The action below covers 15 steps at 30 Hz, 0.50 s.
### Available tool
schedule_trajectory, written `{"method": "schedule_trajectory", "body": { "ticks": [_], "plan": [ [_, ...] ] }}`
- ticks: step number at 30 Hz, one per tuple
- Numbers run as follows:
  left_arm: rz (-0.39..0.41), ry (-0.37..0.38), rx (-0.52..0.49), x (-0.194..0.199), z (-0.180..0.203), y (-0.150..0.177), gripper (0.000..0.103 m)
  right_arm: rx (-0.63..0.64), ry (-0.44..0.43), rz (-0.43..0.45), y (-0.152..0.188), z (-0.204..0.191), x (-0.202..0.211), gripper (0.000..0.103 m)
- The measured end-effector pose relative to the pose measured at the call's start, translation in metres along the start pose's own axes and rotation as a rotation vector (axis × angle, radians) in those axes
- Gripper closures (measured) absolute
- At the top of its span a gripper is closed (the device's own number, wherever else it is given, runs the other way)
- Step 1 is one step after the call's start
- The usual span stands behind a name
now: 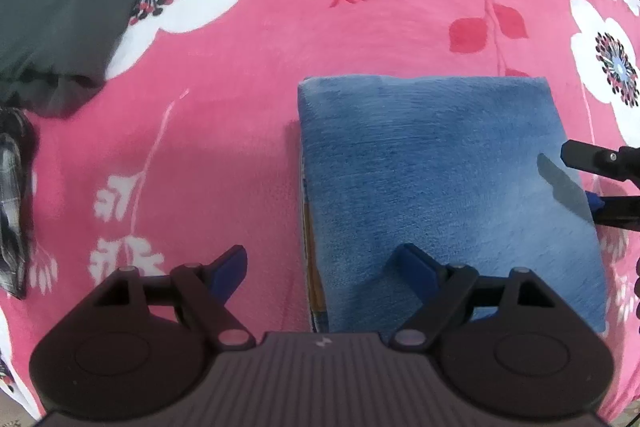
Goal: Fold clothes
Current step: 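Grasp the jeans bundle edge with the left gripper while the right gripper grasps beside it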
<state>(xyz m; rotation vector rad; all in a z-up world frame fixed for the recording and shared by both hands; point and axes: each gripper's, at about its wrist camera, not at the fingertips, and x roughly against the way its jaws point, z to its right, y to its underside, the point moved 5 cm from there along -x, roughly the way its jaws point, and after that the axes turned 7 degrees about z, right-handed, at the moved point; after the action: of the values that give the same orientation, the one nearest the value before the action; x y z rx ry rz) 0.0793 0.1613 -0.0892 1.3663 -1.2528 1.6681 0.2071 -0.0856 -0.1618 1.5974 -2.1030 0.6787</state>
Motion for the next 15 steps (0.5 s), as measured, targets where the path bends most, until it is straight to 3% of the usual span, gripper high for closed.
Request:
{"method": "schedule_trajectory", "body": {
  "ticks": [15],
  "plan": [
    [0.036, -0.057, -0.076, 0.002, 0.012, 0.000, 0.018, 0.036, -0.004, 0.017, 0.004, -0.001, 0.000, 0.016]
  ]
}}
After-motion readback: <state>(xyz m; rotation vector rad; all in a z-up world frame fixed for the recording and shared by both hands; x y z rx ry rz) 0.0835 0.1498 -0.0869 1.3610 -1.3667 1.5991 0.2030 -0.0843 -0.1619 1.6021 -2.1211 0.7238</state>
